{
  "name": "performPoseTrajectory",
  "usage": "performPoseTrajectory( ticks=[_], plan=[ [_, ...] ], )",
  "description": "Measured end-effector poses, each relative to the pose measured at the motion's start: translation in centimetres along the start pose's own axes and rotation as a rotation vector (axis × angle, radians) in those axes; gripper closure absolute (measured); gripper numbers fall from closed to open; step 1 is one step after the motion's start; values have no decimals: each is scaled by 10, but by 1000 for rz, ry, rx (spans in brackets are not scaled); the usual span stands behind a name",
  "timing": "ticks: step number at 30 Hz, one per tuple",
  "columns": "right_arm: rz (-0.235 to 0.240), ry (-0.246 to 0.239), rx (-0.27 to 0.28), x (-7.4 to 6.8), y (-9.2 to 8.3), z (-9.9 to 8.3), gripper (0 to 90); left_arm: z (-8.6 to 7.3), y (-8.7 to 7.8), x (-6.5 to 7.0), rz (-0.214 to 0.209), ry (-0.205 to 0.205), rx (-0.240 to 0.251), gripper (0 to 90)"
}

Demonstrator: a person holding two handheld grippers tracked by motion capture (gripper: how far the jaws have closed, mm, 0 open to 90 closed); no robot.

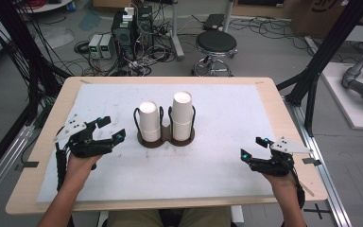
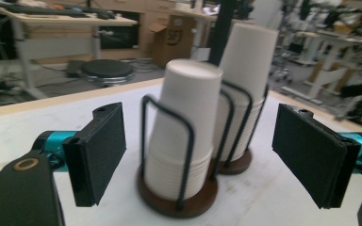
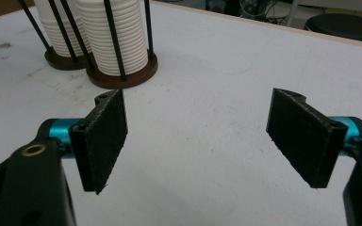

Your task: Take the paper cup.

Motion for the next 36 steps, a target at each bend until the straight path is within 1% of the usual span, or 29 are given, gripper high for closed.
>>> performPoseTrajectory(
  ticks=[1,2,3,5,6,10,11,12,13,14,15,16,17,18,21,22,24,25,26,27,28,30,31,33,36],
  plan=[
    [1,1,-1,0,0,0,217,7,9,6,-19,14,-12,178],
    [1,1,-1,0,0,0,217,7,9,6,-19,14,-12,178],
    [1,-2,0,0,1,1,217,14,18,16,-44,33,-27,176],
    [3,1,-3,-1,1,1,218,20,28,25,-69,50,-44,175],
    [4,1,-3,-1,1,1,217,20,28,25,-69,50,-44,173],
    [8,-3,-3,-1,2,0,218,30,50,43,-105,80,-79,167],
    [9,-3,-2,-1,2,0,218,35,61,51,-120,96,-94,167],
    [9,-3,-2,-1,2,0,218,35,61,51,-120,96,-94,167],
    [9,-5,-3,-1,1,0,217,36,67,54,-123,103,-104,167],
    [9,-10,-1,-1,1,1,218,38,73,57,-127,106,-113,167],
    [10,-2,-3,-2,1,1,218,41,85,62,-135,109,-125,167],
    [10,-2,-3,-2,1,1,218,41,85,62,-135,109,-125,167],
    [11,-6,-1,-2,0,1,217,43,96,66,-144,113,-135,167],
    [11,-6,-1,-2,0,1,217,43,96,66,-144,113,-135,167],
    [12,-6,1,-2,0,1,217,43,112,71,-139,120,-156,167],
    [13,-4,1,-2,0,1,217,42,122,73,-136,124,-175,167],
    [14,-6,1,-2,0,1,218,41,131,73,-126,123,-195,167],
    [15,-10,0,-2,0,1,217,41,131,73,-126,123,-195,167],
    [15,-8,0,-2,0,1,217,40,140,72,-114,120,-204,167],
    [15,-7,1,-2,0,1,218,40,140,72,-114,120,-204,167],
    [14,-10,3,-2,0,1,217,39,148,72,-112,127,-215,167],
    [15,-7,2,-2,0,1,217,38,156,72,-105,146,-217,167],
    [14,-9,2,-2,1,1,217,38,156,72,-105,146,-217,167],
    [16,-3,-1,-2,1,0,218,36,166,73,-93,151,-212,167],
    [14,-8,1,-1,1,0,218,32,176,75,-73,163,-227,167]
  ],
)
Point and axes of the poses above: each handheld gripper's, and its own axes: y roughly forward along the jaws, z roughly out of its top, x roughly to its right, the point moved 6 cm from there along y, roughly forward along the jaws, and after that the axes turned 15 degrees about -y, right-handed, at the moved point
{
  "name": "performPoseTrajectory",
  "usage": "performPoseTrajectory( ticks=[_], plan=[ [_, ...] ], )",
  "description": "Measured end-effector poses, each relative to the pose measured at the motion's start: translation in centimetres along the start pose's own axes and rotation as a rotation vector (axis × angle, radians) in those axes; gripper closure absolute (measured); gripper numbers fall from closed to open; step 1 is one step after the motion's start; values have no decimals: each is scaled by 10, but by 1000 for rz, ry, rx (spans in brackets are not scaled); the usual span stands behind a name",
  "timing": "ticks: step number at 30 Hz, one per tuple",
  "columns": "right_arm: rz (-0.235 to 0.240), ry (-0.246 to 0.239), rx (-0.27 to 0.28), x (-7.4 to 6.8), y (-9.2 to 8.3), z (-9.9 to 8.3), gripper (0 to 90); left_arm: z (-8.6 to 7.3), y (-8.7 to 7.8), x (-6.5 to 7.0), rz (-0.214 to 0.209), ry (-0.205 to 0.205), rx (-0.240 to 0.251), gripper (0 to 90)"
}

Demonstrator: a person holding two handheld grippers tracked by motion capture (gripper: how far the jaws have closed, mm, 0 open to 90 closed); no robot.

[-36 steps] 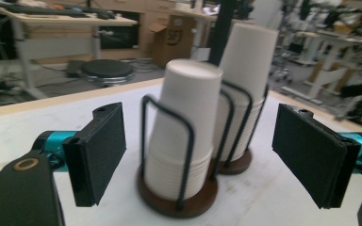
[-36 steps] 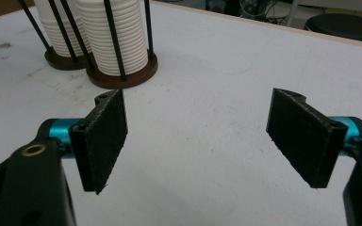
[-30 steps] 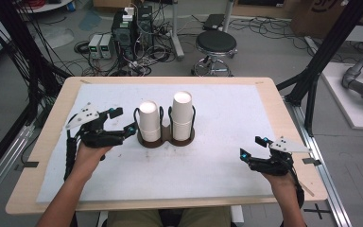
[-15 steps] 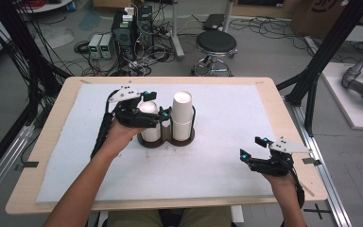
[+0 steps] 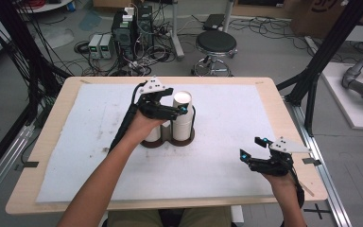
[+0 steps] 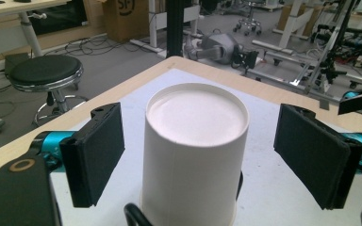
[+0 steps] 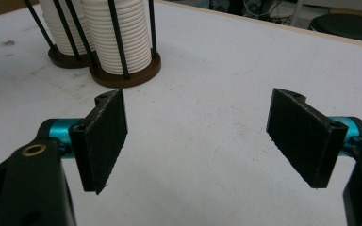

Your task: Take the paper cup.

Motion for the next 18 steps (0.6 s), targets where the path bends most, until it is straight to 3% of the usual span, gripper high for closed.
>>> performPoseTrajectory(
  ticks=[8,18],
  plan=[
    [-2,8,3,1,-3,0,218,-5,17,-1,28,-15,-16,196],
    [-4,5,6,2,-3,0,218,-7,17,-2,24,-24,0,316]
  ],
)
Point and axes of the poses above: each handheld gripper's, and its own axes: y roughly forward along the jaws, z roughly out of its top, x roughly to its right, the point moved 6 cm from there along y, roughly forward along the jaws, and after that the axes turned 15 degrees about -y, right-handed, at the moved point
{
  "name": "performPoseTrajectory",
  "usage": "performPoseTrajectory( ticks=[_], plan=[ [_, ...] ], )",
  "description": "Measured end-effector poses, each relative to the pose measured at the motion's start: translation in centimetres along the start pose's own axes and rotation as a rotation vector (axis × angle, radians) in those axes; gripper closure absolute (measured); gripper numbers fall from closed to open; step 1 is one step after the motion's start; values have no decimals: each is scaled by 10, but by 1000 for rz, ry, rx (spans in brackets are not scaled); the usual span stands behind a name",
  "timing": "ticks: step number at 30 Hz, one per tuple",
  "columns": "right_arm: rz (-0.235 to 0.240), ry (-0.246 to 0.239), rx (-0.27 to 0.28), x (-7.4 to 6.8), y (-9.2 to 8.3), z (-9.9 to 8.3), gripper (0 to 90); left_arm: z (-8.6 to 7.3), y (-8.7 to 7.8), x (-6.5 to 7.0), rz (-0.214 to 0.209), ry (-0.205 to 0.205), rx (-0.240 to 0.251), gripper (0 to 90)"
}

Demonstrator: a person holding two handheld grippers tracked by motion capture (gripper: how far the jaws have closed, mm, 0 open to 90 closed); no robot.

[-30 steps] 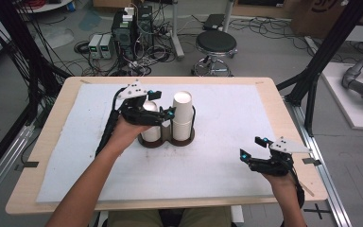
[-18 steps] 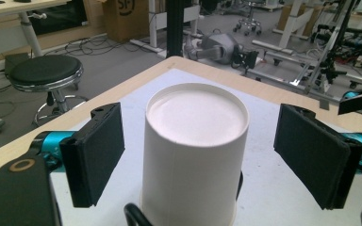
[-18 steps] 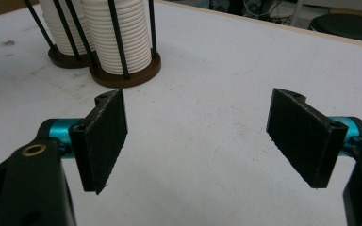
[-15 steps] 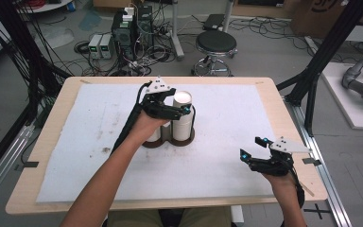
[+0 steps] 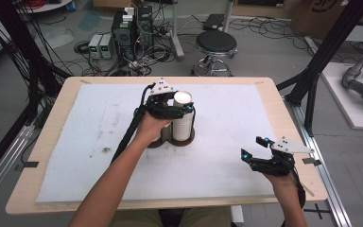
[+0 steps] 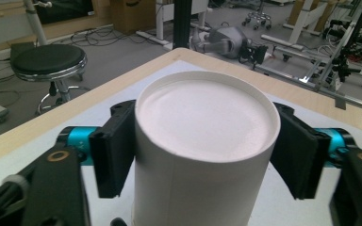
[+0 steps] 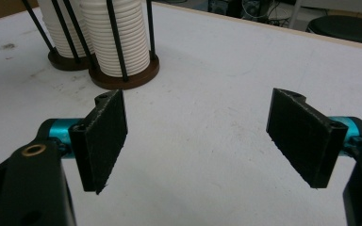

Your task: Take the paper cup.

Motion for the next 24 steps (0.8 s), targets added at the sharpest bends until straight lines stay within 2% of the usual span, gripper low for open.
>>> performPoseTrajectory(
  ticks=[4,10,13,14,15,19,20,24],
  plan=[
    [-2,1,-1,0,0,0,218,1,-1,0,-1,0,1,322],
    [0,1,-3,0,1,0,218,10,-8,1,-11,0,46,327],
    [2,1,-5,-1,1,0,217,19,-13,4,-19,-9,71,329],
    [3,0,-4,-1,1,0,218,23,-15,6,-25,-8,87,330],
    [5,2,-5,-1,1,0,217,30,-20,7,-40,-24,115,330],
    [5,0,-5,-2,2,0,217,41,-28,8,-48,-23,129,331],
    [7,4,-5,-3,2,1,218,50,-35,9,-58,-30,160,332],
    [5,-1,-2,-3,2,2,218,61,-47,8,-65,-42,180,333]
  ],
)
Point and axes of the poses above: each handheld gripper's, and its own axes: y roughly forward along the jaws, z roughly out of its top, x roughly to its right, the point moved 6 cm from there along y, roughly forward along the jaws, and after that the axes turned 15 degrees about -y, right-handed, at the moved point
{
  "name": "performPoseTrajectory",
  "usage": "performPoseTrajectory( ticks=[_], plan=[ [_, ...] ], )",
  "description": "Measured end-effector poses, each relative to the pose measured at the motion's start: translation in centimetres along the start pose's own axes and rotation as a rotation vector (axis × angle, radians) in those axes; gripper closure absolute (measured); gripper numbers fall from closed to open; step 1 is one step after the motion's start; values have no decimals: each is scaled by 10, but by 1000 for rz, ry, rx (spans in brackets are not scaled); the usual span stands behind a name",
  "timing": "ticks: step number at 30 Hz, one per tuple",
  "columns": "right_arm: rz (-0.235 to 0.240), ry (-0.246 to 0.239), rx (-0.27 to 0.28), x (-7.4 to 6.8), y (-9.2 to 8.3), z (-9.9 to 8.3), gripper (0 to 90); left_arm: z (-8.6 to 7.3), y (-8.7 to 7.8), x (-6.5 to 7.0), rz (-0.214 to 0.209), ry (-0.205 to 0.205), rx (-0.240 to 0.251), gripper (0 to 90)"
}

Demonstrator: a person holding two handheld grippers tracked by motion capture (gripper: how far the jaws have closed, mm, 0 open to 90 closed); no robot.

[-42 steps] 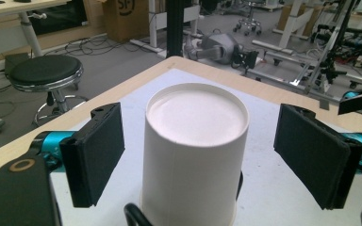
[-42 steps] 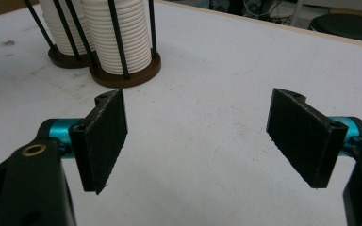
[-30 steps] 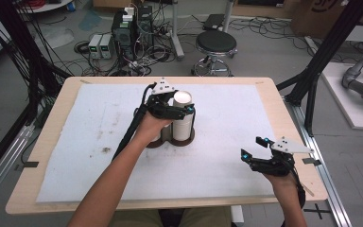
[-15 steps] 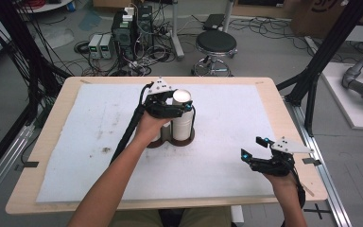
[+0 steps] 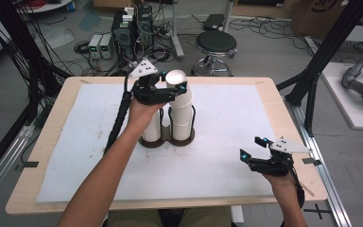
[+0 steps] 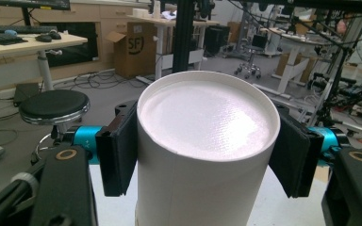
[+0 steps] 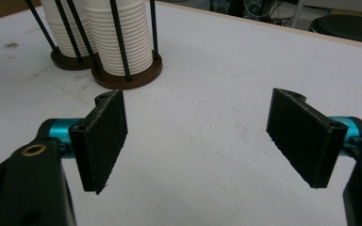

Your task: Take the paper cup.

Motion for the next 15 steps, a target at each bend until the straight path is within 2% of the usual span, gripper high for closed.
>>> performPoseTrajectory(
  ticks=[5,7,8,11,15],
  plan=[
    [3,0,1,-1,0,1,218,21,-22,3,-29,-10,58,335],
    [4,0,0,-1,1,0,218,30,-41,2,-30,-9,87,336],
    [4,0,0,-1,1,0,218,30,-41,2,-30,-9,87,336],
    [4,-1,0,-1,1,1,218,33,-57,0,-32,-16,96,336],
    [11,0,-4,-3,4,2,217,29,-74,1,-36,-17,73,336]
  ],
)
Point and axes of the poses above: each handheld gripper's, and its own axes: y roughly forward along the jaws, z roughly out of its top, x roughly to its right, the point moved 6 cm from there along y, roughly forward along the jaws, and after that the axes turned 15 degrees about -y, right-handed, at the moved point
